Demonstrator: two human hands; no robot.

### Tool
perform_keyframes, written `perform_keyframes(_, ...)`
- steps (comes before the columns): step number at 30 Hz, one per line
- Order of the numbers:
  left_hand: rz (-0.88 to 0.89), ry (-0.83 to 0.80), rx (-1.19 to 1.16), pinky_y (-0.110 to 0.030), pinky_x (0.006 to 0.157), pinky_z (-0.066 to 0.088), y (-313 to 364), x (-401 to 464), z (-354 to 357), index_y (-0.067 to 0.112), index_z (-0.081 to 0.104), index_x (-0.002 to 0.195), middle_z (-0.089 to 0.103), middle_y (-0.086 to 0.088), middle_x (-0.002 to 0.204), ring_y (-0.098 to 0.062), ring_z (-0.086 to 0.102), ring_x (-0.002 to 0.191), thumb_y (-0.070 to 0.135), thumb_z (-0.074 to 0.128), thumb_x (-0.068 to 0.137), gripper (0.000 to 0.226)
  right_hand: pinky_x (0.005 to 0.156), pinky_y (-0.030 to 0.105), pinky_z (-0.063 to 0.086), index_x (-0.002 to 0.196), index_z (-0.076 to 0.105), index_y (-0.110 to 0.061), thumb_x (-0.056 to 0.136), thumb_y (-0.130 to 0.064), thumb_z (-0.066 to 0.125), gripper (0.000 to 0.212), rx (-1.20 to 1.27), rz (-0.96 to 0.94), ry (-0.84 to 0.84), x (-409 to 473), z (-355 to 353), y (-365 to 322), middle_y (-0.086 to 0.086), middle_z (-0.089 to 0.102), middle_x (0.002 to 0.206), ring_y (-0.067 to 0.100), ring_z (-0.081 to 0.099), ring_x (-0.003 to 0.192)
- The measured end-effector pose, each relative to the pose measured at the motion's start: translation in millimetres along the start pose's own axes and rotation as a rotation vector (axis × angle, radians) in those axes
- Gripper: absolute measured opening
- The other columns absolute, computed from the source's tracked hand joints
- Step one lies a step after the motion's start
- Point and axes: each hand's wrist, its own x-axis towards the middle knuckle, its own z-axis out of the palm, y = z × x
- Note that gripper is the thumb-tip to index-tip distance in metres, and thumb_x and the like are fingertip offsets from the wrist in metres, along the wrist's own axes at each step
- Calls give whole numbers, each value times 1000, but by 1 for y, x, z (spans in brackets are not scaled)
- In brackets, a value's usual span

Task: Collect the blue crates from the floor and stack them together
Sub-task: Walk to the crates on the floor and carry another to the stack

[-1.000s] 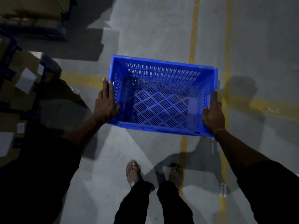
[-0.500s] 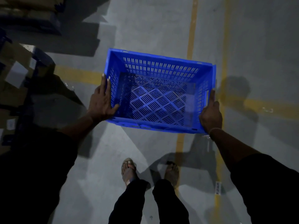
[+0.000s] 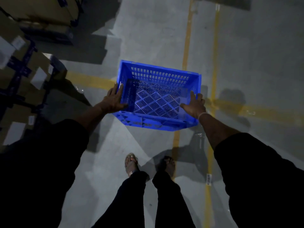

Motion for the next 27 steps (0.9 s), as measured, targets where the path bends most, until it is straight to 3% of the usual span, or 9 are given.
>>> perform_keyframes(3, 51, 58, -76, -56, 124, 10, 3, -36, -9, 17, -10, 163, -15, -19, 168, -42, -8, 155, 78, 52, 78, 121, 120, 56, 22, 163, 7, -28, 91, -60, 64, 97, 30, -77, 30, -30, -24, -18, 10, -4, 169, 38, 4, 154)
perform_keyframes(5, 69, 122, -130, -52, 126, 8, 2, -60, -11, 12, -7, 163, -11, -22, 168, -39, -10, 156, 98, 38, 68, 136, 120, 55, 22, 163, 11, -27, 88, -63, 65, 99, 24, -131, 57, -46, -35, -30, 9, 0, 169, 38, 6, 153)
perform_keyframes(7, 96, 179, -190, -45, 125, 5, 2, -84, -10, 9, -5, 163, -10, -23, 168, -37, -11, 156, 105, 25, 62, 142, 122, 53, 21, 163, 12, -26, 88, -64, 64, 99, 9, -173, 74, -62, -46, -44, 8, 1, 169, 37, 7, 154)
perform_keyframes(9, 102, 231, -240, -37, 120, 5, 9, -114, -9, 7, -3, 162, -11, -22, 168, -35, -12, 156, 103, 26, 64, 140, 122, 51, 19, 163, 12, -25, 88, -65, 64, 99, -3, -235, 90, -75, -55, -58, 8, 3, 169, 36, 6, 154)
perform_keyframes(15, -41, 400, -364, -35, 124, 2, 28, -187, 6, 11, -6, 163, -15, -16, 169, -13, -19, 151, 99, 34, 70, 134, 123, 56, 18, 163, 11, -27, 86, -69, 63, 101, -3, -453, 12, -97, -72, -86, 5, 4, 170, 35, 4, 156)
perform_keyframes(18, -111, 500, -381, -38, 127, 4, 41, -222, 18, 9, -5, 163, -15, -15, 169, -16, -18, 154, 69, 58, 89, 114, 123, 56, 18, 163, 11, -28, 88, -68, 61, 99, -20, -597, -49, -105, -74, -97, 1, 3, 170, 30, 4, 156)
perform_keyframes(20, -159, 560, -428, -42, 128, 6, 47, -241, 32, 10, -4, 163, -15, -13, 170, -20, -14, 156, 55, 64, 93, 107, 122, 57, 19, 163, 9, -29, 86, -71, 60, 101, -49, -672, -88, -110, -74, -102, 1, 4, 170, 29, 4, 156)
perform_keyframes(27, -364, 738, -647, -39, 126, 7, 84, -318, 93, 26, -10, 163, -23, 0, 169, -15, -12, 157, 65, 56, 93, 104, 123, 58, 15, 163, 10, -31, 78, -82, 55, 108, -104, -877, -254, -136, -66, -132, 0, 5, 171, 27, 2, 157)
